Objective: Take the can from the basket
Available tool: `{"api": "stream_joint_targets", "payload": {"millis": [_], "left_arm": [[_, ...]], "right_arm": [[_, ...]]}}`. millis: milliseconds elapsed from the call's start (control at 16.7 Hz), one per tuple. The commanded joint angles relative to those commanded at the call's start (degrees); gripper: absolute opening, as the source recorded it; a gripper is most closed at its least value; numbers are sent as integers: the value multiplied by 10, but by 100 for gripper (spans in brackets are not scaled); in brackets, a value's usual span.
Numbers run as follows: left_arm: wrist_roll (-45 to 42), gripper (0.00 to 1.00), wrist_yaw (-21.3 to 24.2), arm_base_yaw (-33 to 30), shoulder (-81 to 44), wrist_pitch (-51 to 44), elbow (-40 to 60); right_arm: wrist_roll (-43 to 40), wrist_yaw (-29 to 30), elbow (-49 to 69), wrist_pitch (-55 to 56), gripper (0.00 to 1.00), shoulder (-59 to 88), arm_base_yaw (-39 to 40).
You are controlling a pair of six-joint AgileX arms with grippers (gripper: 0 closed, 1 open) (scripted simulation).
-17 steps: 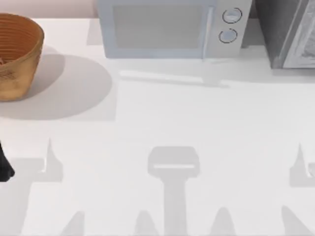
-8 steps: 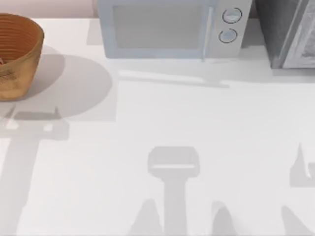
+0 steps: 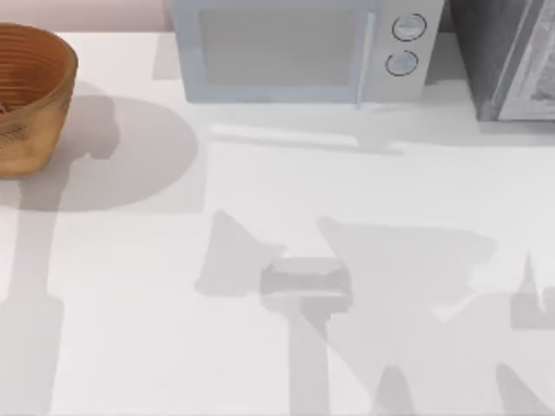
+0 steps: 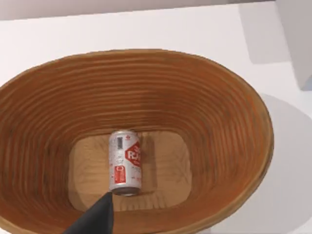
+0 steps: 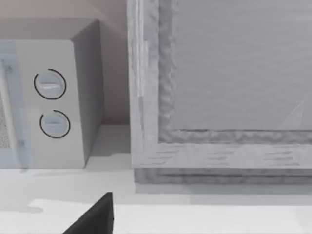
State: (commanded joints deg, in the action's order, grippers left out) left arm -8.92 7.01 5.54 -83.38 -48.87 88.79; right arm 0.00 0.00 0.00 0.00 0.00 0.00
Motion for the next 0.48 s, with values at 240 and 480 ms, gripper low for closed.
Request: {"api": "stream_joint_targets", "payload": {"millis": [240, 480], "left_arm": [[-15, 100, 11, 18, -239, -139, 218], [-28, 100, 17, 36, -446, -256, 407]], "right_arm": [[0, 0, 0, 0, 100, 0, 0], [0, 0, 0, 0, 100, 0, 0]]}}
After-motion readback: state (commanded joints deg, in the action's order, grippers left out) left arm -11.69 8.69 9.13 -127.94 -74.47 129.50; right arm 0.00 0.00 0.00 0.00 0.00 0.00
